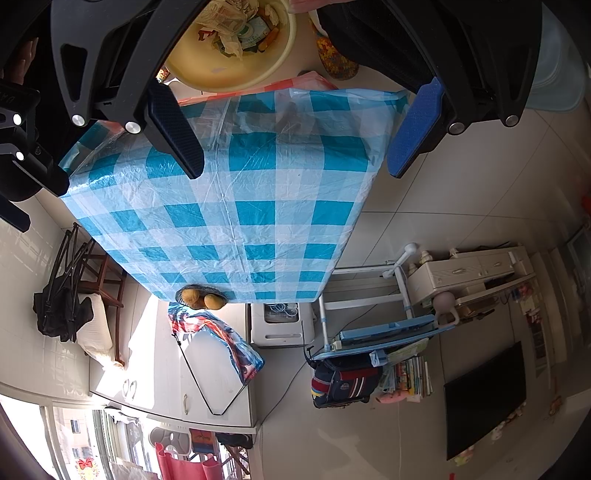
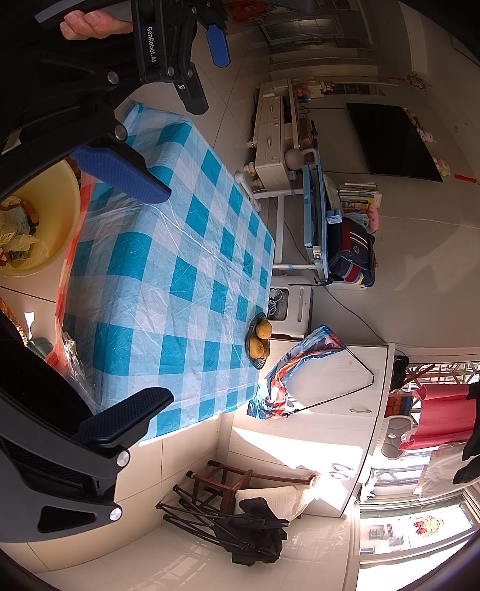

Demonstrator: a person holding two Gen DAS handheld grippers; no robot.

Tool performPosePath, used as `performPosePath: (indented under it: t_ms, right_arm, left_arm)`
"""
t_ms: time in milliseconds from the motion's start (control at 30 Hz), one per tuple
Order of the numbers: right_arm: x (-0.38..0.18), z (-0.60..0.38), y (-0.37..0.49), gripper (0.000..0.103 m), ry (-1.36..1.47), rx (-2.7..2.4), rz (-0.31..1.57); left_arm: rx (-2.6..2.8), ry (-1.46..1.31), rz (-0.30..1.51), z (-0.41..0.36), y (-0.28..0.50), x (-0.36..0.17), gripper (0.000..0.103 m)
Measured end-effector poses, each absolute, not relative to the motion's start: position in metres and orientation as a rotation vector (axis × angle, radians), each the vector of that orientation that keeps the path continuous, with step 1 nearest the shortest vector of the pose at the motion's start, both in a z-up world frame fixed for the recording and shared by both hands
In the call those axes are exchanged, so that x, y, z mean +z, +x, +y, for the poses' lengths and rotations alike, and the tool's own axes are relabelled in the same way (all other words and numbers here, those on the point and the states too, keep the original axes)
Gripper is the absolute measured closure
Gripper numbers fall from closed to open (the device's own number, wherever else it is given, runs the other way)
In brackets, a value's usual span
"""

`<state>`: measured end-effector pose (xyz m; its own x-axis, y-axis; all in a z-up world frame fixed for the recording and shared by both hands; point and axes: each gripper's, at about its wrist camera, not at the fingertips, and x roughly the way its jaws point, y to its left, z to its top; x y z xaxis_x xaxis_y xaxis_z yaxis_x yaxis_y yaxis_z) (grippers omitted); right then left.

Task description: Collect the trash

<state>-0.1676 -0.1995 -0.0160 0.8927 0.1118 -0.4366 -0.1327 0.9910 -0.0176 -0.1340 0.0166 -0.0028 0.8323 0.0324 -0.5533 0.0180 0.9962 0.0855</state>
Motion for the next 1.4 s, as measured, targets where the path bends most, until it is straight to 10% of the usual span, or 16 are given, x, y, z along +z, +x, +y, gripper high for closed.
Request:
performPosePath:
  t_ms: [1400]
  right_arm:
    - [-0.017, -0.197, -0.167, 0.008, -0.054, 0.125, 0.454]
  left_arm:
    - [0.011, 0.073, 0.624, 0.015, -0.129, -0.010, 0.007]
